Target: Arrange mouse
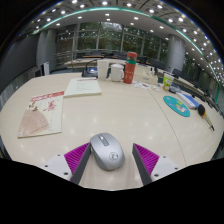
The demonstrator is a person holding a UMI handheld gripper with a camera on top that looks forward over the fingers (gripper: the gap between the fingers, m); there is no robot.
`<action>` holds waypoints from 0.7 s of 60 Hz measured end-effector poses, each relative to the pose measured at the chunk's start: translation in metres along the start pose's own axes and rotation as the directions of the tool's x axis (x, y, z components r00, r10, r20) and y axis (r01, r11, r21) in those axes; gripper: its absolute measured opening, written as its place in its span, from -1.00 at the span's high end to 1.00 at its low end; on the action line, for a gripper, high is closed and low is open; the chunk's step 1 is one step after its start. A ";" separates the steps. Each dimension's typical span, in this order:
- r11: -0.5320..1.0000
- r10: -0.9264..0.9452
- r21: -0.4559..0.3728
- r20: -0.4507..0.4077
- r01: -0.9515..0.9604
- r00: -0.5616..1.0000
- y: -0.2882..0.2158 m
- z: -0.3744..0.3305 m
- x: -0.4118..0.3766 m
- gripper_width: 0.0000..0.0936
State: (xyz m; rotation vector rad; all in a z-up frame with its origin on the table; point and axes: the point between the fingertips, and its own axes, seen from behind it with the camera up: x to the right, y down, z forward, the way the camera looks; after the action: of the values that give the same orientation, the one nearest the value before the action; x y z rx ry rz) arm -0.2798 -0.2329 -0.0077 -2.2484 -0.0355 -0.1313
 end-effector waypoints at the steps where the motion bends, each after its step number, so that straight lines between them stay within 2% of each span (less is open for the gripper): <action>1: 1.000 0.003 -0.001 -0.001 -0.003 1.000 -0.001 0.002 0.001 -0.81; 12: 0.999 0.031 -0.006 0.012 -0.031 0.999 -0.009 0.019 0.001 -0.59; 19: 0.999 0.036 -0.009 0.032 -0.036 0.999 -0.010 0.022 -0.004 -0.09; 26: 0.999 0.034 -0.008 0.032 -0.033 0.999 -0.011 0.022 -0.006 0.00; 35: 1.000 0.028 -0.014 0.036 -0.027 0.999 -0.011 0.020 -0.005 0.21; 42: 1.000 0.017 -0.003 0.063 -0.017 0.998 -0.019 0.013 -0.007 0.26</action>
State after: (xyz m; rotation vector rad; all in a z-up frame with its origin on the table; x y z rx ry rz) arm -0.2871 -0.2105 -0.0014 -2.2540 -0.0496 -0.0515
